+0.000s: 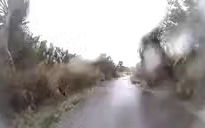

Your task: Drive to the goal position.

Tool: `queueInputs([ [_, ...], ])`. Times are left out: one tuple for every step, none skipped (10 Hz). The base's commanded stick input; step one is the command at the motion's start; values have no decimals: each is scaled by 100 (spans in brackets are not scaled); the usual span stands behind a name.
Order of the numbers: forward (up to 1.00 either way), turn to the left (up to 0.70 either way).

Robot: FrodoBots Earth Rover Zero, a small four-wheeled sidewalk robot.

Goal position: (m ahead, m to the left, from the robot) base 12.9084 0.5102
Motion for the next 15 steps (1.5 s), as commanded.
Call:
queueInputs([
  [85, 0],
  [85, 0],
  [85, 0],
  [85, 0],
  [85, 0],
  [85, 0],
  [85, 0],
  [85, 0],
  [85, 0],
  [85, 0],
  [85, 0],
  [85, 0],
  [85, 0],
  [85, 0],
  [85, 0],
])
